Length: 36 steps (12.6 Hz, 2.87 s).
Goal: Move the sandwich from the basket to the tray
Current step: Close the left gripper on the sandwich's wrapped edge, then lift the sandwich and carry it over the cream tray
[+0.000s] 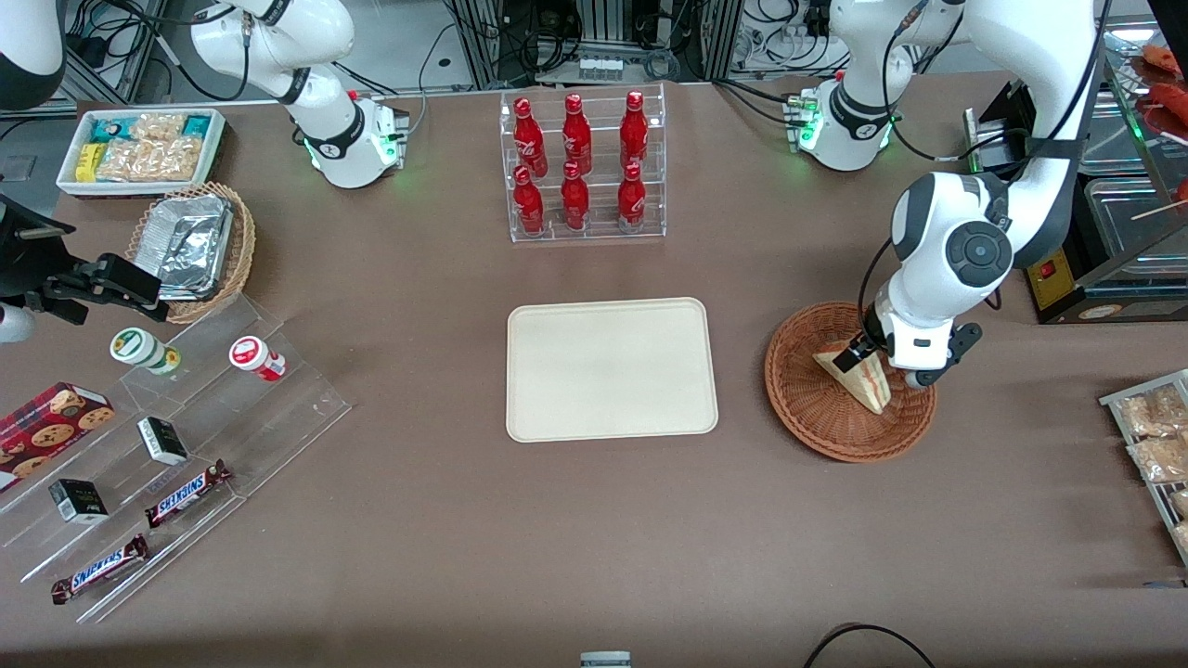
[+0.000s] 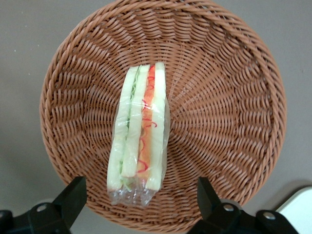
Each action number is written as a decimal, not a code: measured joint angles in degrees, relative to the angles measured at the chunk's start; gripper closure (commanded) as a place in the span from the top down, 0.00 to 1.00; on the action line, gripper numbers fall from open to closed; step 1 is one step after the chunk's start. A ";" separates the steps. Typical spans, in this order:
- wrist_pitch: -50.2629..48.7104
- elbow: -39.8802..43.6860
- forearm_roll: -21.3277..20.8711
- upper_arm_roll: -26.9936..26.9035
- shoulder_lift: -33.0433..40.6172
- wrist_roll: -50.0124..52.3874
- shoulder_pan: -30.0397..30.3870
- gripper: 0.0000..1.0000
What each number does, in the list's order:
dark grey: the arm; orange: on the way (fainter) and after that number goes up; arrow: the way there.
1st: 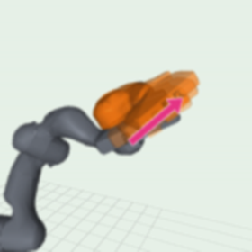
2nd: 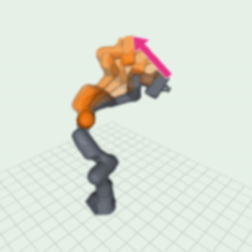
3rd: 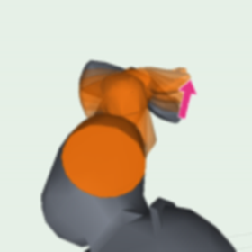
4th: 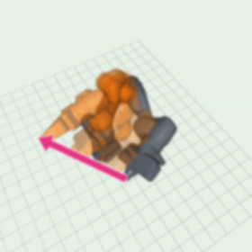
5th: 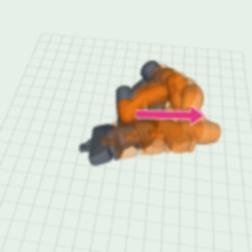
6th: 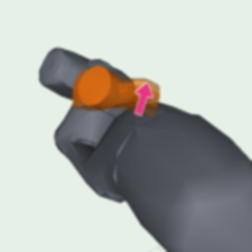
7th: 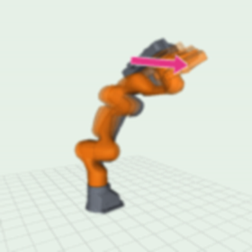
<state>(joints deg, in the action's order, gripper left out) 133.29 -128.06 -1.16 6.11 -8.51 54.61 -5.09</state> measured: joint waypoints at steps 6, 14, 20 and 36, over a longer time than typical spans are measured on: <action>7.14 -4.33 0.01 -0.20 -1.36 2.63 0.25 0.95; 7.51 -4.05 0.06 -0.23 -2.85 3.72 0.23 0.02; -4.82 2.49 -0.02 0.35 0.02 -2.67 -0.13 0.02; -10.67 26.08 0.15 3.46 -17.67 -2.19 -25.78 0.03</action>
<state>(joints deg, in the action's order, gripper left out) 122.62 -101.98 -1.01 9.57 -26.18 52.42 -30.87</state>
